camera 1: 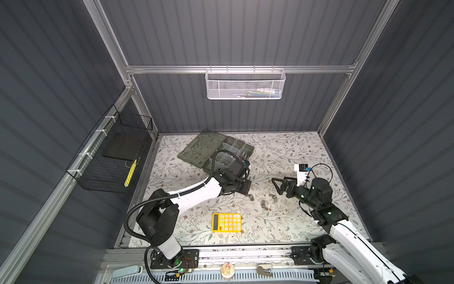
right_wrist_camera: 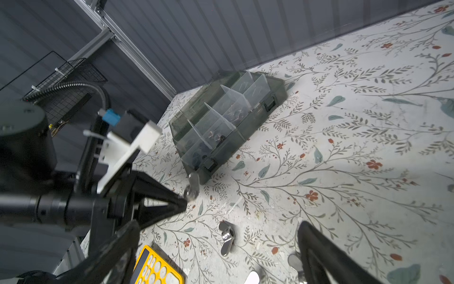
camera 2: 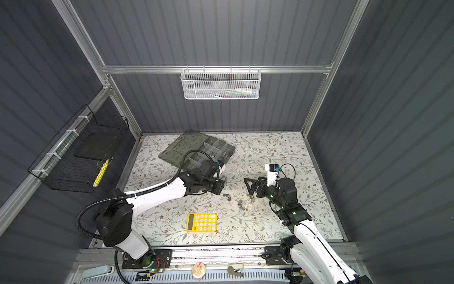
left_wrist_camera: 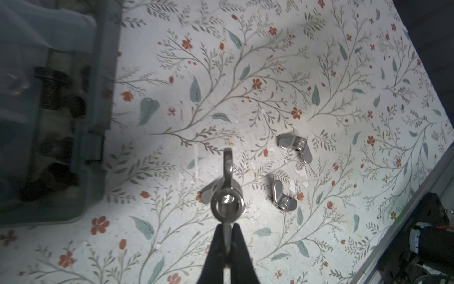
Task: Sort the screws and nuts into containers
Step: 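Carry the wing nut over an organizer compartment with the left gripper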
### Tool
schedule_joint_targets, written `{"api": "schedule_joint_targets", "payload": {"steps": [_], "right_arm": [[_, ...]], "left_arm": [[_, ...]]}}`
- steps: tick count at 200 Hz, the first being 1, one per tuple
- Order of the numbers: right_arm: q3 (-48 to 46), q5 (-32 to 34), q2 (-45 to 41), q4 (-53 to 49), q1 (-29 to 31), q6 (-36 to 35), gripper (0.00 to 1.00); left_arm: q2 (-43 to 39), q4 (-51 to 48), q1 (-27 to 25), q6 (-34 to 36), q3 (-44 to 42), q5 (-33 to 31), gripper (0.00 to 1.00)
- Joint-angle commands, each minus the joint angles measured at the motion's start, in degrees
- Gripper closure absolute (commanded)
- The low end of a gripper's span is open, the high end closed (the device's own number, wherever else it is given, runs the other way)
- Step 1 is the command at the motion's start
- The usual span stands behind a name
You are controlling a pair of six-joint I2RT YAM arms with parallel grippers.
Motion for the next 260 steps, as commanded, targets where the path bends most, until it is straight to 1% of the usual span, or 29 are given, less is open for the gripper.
{"api": "schedule_joint_targets", "payload": {"steps": [1,20,46,60,73,89,93,110,120,126,146,172,196,222,247,260], "right_arm": [[5.61,6.50,1.62,-2.58,4.37,-2.74,0.01],[10.86,10.60,4.63,-5.21,9.00,-6.01,0.01],[16.70,12.40,9.81,-5.76,11.97,-8.32,0.01],[19.02,13.10,13.01,-4.60,13.12,-9.17,0.01],[20.67,14.12,16.52,-2.91,14.33,-10.21,0.01],[21.91,17.62,21.78,-0.46,16.44,-12.65,0.01],[22.18,18.09,23.36,0.08,16.84,-13.52,0.01],[23.96,20.26,29.05,1.33,18.42,-15.53,0.01],[24.86,20.57,31.74,2.34,18.82,-15.47,0.01],[25.21,20.14,33.06,3.27,19.05,-15.38,0.01],[27.15,19.91,37.54,4.31,19.43,-15.53,0.01],[29.24,20.05,40.99,3.66,19.36,-15.95,0.01],[29.20,21.11,41.51,3.87,19.35,-15.94,0.01],[30.34,23.25,42.05,1.00,18.46,-14.53,0.01],[29.87,20.13,42.45,0.96,16.31,-11.62,0.01],[29.74,19.77,42.19,0.78,15.97,-11.17,0.01]], "left_arm": [[-1.93,-3.31,1.47,0.25,5.04,2.31,1.00],[-1.57,-3.91,4.88,-0.40,7.36,4.64,1.00],[-0.91,-1.92,10.78,-2.42,8.42,8.62,1.00],[-0.13,0.12,13.73,-4.13,8.64,12.15,1.00],[0.75,1.59,15.57,-5.01,9.18,13.36,1.00],[2.77,3.30,17.87,-6.19,10.18,15.27,1.00],[3.38,3.76,18.53,-6.67,10.50,17.60,1.00],[6.13,6.04,20.63,-8.82,11.67,21.50,1.00],[7.82,6.64,21.56,-9.75,11.84,22.82,1.00],[8.93,6.91,22.03,-10.17,14.41,23.44,1.00],[12.90,6.89,23.21,-10.80,17.31,24.21,1.00],[17.78,6.12,24.52,-11.07,21.35,24.30,1.00],[21.70,4.36,25.35,-10.77,25.48,23.87,1.00],[26.11,2.40,25.48,-10.19,30.31,23.31,1.00],[29.88,1.30,25.46,-9.97,33.79,22.52,1.00],[31.49,0.49,25.49,-9.62,35.26,21.86,1.00]]}}
